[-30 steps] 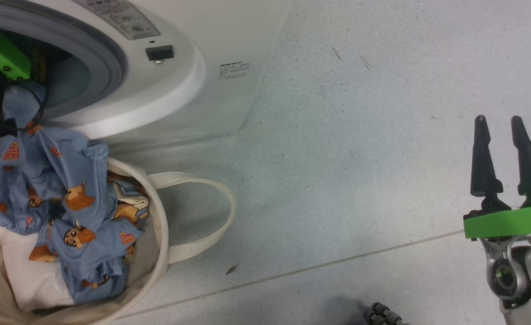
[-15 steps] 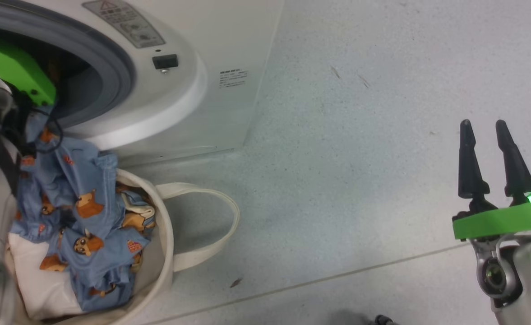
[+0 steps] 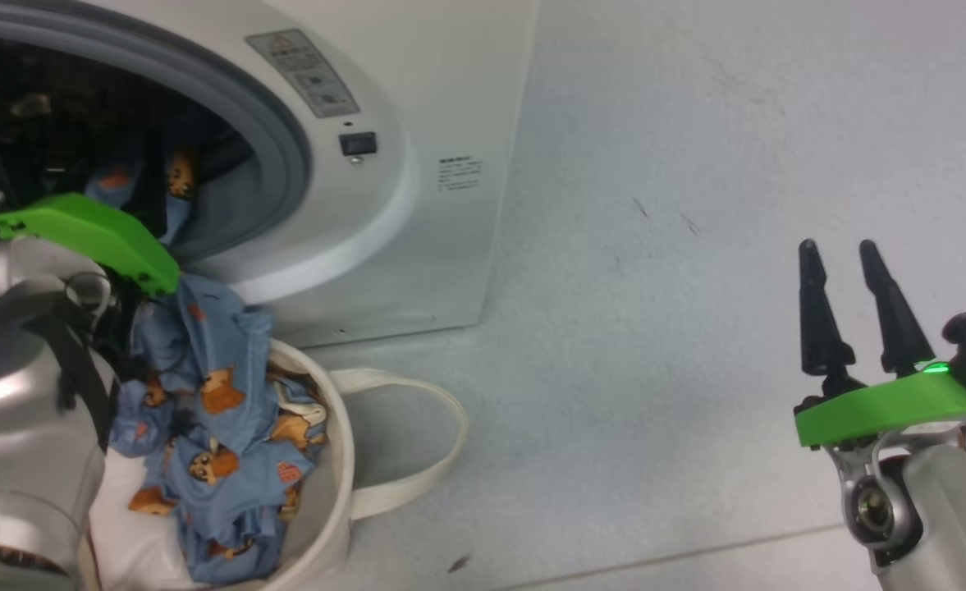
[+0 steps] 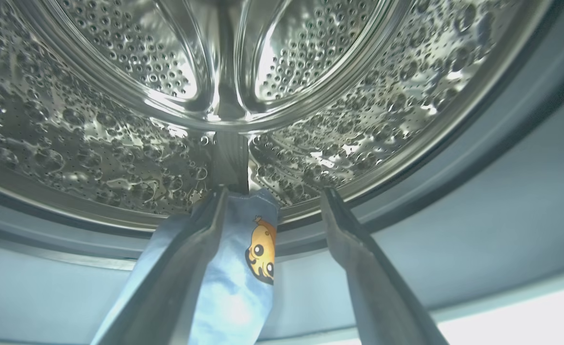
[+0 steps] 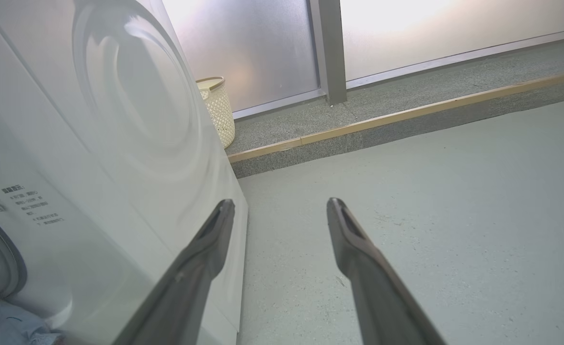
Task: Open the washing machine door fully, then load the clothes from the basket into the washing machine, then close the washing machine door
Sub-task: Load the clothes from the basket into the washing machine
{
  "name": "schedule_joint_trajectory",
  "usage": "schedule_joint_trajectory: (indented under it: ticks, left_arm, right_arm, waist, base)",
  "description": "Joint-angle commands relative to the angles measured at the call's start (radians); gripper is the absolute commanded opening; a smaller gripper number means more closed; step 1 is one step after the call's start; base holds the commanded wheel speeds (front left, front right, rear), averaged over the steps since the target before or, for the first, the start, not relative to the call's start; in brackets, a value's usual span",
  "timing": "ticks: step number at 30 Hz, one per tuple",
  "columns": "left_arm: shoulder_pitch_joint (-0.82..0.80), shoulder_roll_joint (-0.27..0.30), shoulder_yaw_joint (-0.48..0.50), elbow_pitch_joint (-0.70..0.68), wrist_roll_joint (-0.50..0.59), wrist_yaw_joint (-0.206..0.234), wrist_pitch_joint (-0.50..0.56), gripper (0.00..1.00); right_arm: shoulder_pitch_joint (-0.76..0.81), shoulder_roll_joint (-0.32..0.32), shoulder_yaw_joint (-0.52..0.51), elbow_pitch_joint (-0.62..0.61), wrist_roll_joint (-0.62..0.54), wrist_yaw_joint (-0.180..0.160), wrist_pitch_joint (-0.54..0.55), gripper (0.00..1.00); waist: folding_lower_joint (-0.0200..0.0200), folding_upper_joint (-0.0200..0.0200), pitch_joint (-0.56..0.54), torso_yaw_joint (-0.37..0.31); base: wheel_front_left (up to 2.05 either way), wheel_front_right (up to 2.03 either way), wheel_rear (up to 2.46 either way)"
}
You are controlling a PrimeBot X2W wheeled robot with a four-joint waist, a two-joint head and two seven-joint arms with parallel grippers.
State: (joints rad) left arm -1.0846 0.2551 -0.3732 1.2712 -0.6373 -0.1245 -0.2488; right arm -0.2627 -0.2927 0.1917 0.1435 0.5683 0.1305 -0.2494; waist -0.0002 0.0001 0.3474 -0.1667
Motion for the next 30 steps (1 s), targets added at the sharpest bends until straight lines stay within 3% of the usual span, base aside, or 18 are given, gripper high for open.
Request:
schedule_joint_trajectory:
  ticks: [1, 16, 30]
  left_arm:
    - [0.016, 0.047, 0.035, -0.07, -0.006, -0.005, -0.012, 1.0]
    - [0.407, 0.013, 0.151, -0.383, 0.039, -0.006, -0.013, 1.0]
    - [0.68, -0.014, 0.239, -0.65, 0.077, -0.006, -0.013, 1.0]
  right_arm:
    - [-0.016, -0.018, 0.027, -0.015, 0.01, 0.0, -0.012, 1.0]
    - [-0.01, -0.029, 0.131, 0.034, 0.052, 0.0, -0.012, 1.0]
    - [0.036, -0.033, 0.162, 0.03, 0.079, 0.0, -0.012, 1.0]
  waist:
    - [0.0002, -0.0001, -0.039, 0.029]
    - [0.0002, -0.0001, -0.19, 0.149]
    - [0.0002, -0.0001, -0.292, 0.213]
  base:
    - [0.0, 0.0, 0.0]
    - [0.0, 0.0, 0.0]
    - [0.0, 0.0, 0.0]
